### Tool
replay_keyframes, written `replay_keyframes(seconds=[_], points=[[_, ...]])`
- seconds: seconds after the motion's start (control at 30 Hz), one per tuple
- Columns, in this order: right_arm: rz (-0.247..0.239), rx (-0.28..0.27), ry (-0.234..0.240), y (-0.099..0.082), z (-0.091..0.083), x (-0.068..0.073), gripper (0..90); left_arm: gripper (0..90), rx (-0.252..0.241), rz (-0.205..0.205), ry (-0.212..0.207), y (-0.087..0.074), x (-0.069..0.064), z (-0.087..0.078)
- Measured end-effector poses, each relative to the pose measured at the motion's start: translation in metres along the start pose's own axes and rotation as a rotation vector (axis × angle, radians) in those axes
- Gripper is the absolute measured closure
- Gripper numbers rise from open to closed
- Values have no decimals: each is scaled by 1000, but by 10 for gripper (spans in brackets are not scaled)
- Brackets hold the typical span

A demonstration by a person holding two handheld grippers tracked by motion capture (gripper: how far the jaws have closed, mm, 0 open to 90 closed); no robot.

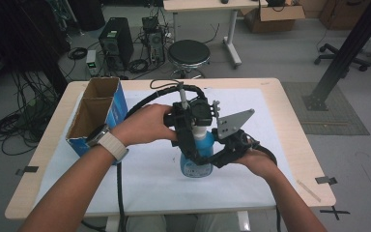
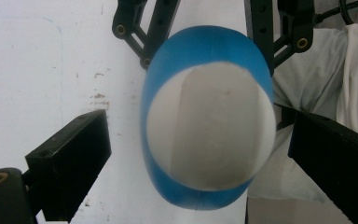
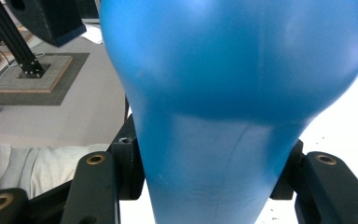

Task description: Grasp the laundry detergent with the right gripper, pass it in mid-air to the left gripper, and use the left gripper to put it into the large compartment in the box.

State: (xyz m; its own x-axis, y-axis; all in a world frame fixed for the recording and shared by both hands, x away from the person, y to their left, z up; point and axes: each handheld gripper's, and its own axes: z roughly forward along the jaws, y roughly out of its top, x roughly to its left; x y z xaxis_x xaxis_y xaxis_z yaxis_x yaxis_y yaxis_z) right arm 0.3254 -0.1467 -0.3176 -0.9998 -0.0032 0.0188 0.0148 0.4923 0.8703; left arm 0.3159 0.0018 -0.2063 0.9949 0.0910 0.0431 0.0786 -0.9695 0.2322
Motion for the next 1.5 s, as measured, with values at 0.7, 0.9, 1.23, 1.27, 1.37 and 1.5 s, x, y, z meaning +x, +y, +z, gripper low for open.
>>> replay_keyframes(seconds=[0.7, 0.9, 1.23, 1.27, 1.37, 1.5], points=[[1, 6, 1, 1, 1, 0, 446, 190, 14, 19, 2, 4, -2, 4], [-1, 3, -2, 1, 1, 1, 446, 237, 13, 15, 4, 4, -2, 4], [-3, 3, 1, 1, 2, 0, 446, 272, 2, 17, 6, 2, -2, 3], [-3, 2, 1, 1, 2, 0, 446, 280, 2, 18, 6, 2, -2, 3], [-4, 3, 2, 2, 3, 0, 446, 297, -6, 15, 8, 1, -2, 3], [-3, 3, 3, 2, 3, 1, 446, 309, -6, 14, 6, 1, -2, 2]])
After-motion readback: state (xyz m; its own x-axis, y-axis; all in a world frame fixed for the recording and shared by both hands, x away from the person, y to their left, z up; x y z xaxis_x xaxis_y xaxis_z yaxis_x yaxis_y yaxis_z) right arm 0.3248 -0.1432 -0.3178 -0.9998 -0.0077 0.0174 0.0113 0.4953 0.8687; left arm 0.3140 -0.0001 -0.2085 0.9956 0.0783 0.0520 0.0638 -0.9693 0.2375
